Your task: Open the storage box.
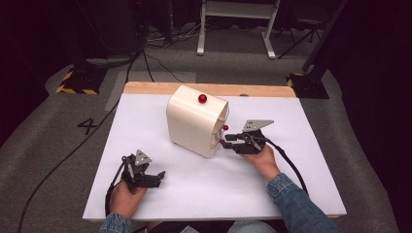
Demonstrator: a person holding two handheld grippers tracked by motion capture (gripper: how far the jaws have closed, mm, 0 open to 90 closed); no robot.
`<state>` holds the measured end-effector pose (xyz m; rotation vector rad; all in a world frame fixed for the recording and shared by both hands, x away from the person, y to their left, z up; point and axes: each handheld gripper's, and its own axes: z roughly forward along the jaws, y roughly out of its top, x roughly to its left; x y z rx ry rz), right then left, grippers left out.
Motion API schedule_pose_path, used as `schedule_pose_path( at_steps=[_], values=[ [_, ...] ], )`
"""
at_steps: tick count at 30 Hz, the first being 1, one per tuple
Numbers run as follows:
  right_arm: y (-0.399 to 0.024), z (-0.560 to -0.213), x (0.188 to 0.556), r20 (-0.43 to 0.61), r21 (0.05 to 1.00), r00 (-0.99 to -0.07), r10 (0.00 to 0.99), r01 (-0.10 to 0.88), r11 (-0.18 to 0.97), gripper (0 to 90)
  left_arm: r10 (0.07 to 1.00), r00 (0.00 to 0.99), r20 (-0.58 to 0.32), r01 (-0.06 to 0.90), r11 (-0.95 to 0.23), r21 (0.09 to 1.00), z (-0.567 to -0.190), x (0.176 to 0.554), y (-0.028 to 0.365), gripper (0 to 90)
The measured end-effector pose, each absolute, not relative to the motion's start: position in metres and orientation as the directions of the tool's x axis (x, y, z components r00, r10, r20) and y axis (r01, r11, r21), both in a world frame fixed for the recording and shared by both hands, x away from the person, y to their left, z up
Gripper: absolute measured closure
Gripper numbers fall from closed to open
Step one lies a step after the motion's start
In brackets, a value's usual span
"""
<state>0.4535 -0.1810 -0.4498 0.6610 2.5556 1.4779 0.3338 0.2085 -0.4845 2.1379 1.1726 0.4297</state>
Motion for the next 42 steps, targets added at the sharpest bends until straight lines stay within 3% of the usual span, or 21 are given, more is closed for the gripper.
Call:
schedule_pose_path(
  at_steps=[10,23,42],
  values=[
    [-0.176,-0.458,0.454,0.097,0.839,-0.904,0.417,0.3,0.454,72.7,0.838,0.545,-0.025,0.622,-0.385,0.682,-0.485,0.334,0.208,11.1],
    [-0.182,-0.454,0.448,0.076,0.833,-0.902,0.424,0.291,0.47,74.0,0.837,0.547,-0.023,0.623,-0.388,0.679,-0.484,0.334,0.208,11.1],
    [-0.236,-0.444,0.417,0.07,0.832,-0.886,0.458,0.305,0.463,73.9,0.838,0.545,-0.025,0.625,-0.386,0.678,-0.484,0.334,0.208,11.0]
  ],
)
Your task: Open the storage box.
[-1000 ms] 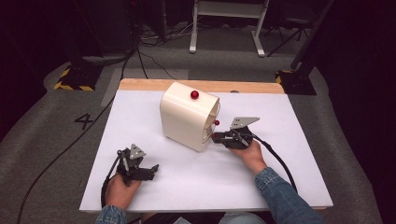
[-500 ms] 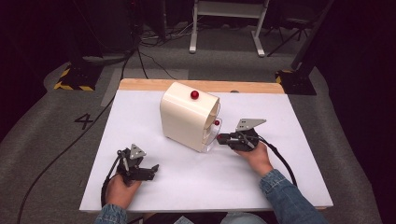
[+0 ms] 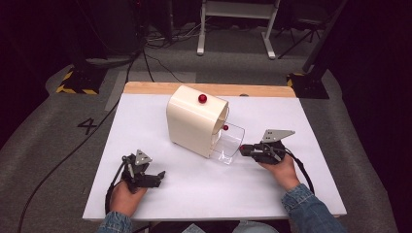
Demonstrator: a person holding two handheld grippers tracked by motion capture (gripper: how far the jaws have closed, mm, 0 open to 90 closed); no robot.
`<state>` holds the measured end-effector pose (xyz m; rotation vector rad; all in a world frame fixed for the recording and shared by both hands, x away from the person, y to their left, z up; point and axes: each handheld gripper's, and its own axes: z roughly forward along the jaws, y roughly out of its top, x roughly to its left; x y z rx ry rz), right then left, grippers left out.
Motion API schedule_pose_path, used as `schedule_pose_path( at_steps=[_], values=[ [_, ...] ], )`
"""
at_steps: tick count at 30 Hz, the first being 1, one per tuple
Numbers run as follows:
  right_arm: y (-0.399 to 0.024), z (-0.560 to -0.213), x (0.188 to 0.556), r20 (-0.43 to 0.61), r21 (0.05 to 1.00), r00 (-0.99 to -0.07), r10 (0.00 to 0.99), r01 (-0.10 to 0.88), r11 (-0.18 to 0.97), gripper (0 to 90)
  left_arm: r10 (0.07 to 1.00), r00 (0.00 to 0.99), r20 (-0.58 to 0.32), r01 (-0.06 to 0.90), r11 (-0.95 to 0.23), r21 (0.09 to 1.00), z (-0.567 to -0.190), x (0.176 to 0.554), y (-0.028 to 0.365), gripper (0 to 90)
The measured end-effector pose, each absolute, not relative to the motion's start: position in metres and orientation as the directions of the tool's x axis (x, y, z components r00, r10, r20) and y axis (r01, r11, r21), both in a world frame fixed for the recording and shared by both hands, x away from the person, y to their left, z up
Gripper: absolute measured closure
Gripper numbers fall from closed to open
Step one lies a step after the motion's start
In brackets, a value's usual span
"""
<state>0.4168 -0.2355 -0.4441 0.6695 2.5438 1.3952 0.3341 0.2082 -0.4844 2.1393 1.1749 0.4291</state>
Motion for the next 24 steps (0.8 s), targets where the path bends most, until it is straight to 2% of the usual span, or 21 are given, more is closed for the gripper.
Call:
schedule_pose_path(
  at_steps=[20,24],
  values=[
    [-0.245,-0.464,0.414,0.089,0.803,-0.88,0.467,0.341,0.489,73.0,0.837,0.546,-0.022,0.623,-0.388,0.679,-0.484,0.334,0.208,11.0],
    [-0.246,-0.469,0.415,0.087,0.787,-0.872,0.482,0.357,0.503,67.1,0.838,0.546,-0.024,0.624,-0.387,0.679,-0.484,0.334,0.208,11.0]
  ],
)
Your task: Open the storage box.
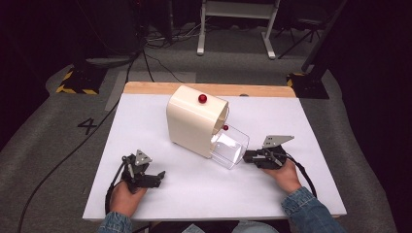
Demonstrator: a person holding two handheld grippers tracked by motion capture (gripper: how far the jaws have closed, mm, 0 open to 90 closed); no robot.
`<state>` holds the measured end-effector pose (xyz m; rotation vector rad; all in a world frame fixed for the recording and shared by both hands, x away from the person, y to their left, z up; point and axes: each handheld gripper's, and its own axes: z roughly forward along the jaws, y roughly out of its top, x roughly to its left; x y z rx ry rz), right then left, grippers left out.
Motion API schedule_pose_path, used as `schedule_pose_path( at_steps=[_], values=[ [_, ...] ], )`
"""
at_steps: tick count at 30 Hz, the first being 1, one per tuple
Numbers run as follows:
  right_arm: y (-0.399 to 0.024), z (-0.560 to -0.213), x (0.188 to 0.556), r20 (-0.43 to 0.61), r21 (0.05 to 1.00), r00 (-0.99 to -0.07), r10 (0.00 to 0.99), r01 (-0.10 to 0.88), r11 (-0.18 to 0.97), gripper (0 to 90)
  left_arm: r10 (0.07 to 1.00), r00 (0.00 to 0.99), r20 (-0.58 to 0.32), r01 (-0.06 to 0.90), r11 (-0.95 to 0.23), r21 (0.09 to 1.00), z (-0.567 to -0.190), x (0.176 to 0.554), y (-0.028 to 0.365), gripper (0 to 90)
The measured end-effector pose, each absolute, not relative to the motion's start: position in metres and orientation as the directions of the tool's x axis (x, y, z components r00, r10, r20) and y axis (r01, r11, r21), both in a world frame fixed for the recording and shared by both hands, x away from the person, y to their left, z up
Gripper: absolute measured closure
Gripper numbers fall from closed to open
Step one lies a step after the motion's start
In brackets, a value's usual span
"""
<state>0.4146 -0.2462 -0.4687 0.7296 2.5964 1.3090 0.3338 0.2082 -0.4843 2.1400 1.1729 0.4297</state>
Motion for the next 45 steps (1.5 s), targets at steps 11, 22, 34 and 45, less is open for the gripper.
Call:
schedule_pose_path(
  at_steps=[11,22,34,45],
  values=[
    [-0.255,-0.458,0.41,0.083,0.811,-0.87,0.485,0.342,0.474,58.5,0.838,0.545,-0.025,0.625,-0.385,0.679,-0.484,0.334,0.208,11.0],
    [-0.262,-0.413,0.399,0.046,0.85,-0.866,0.498,0.296,0.436,55.1,0.837,0.547,-0.023,0.624,-0.389,0.678,-0.484,0.336,0.208,10.3],
    [-0.24,-0.364,0.408,0.007,0.873,-0.875,0.485,0.242,0.424,54.7,0.837,0.547,-0.012,0.619,-0.395,0.679,-0.484,0.335,0.207,10.4],
    [-0.209,-0.369,0.433,0.041,0.882,-0.891,0.453,0.245,0.402,56.7,0.837,0.546,-0.013,0.62,-0.394,0.679,-0.484,0.334,0.208,10.5]
  ],
)
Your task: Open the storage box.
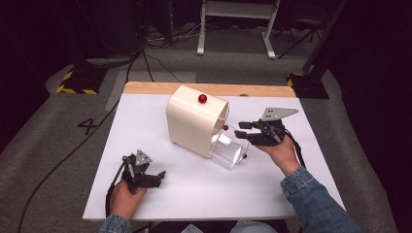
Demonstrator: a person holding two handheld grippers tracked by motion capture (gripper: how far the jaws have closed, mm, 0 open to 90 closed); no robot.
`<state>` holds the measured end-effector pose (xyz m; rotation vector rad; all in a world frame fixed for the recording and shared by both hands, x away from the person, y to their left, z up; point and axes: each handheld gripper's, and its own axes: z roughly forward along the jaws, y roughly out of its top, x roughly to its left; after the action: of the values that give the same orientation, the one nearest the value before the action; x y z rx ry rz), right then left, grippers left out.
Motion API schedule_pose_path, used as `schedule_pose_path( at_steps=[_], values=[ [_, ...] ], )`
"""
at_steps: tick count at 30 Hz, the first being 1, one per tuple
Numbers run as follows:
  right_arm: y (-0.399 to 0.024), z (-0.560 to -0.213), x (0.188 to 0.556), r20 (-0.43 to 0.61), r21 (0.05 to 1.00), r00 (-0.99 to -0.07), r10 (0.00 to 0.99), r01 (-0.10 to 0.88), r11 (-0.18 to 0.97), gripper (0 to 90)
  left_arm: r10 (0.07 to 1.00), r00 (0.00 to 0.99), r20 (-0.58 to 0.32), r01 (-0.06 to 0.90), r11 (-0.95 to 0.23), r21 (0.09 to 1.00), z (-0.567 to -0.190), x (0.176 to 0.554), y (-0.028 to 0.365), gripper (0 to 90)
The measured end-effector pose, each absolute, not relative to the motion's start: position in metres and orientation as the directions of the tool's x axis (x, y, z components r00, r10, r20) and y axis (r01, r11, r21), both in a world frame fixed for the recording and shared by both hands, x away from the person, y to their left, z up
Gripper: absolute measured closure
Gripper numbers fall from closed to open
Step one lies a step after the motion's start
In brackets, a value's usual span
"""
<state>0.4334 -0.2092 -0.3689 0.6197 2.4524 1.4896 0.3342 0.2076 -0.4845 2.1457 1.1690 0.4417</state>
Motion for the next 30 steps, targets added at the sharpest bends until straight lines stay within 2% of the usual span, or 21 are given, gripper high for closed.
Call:
schedule_pose_path(
  at_steps=[13,19,30],
  values=[
    [-0.183,-0.382,0.449,0.047,0.879,-0.912,0.408,0.231,0.416,63.7,0.838,0.546,-0.01,0.615,-0.393,0.684,-0.485,0.334,0.207,10.6],
    [-0.178,-0.383,0.449,0.03,0.878,-0.913,0.408,0.219,0.426,73.1,0.839,0.544,-0.009,0.614,-0.39,0.686,-0.485,0.333,0.207,10.6],
    [-0.185,-0.378,0.441,0.006,0.881,-0.911,0.412,0.2,0.429,73.9,0.838,0.545,-0.01,0.615,-0.393,0.683,-0.485,0.334,0.207,10.6]
  ],
)
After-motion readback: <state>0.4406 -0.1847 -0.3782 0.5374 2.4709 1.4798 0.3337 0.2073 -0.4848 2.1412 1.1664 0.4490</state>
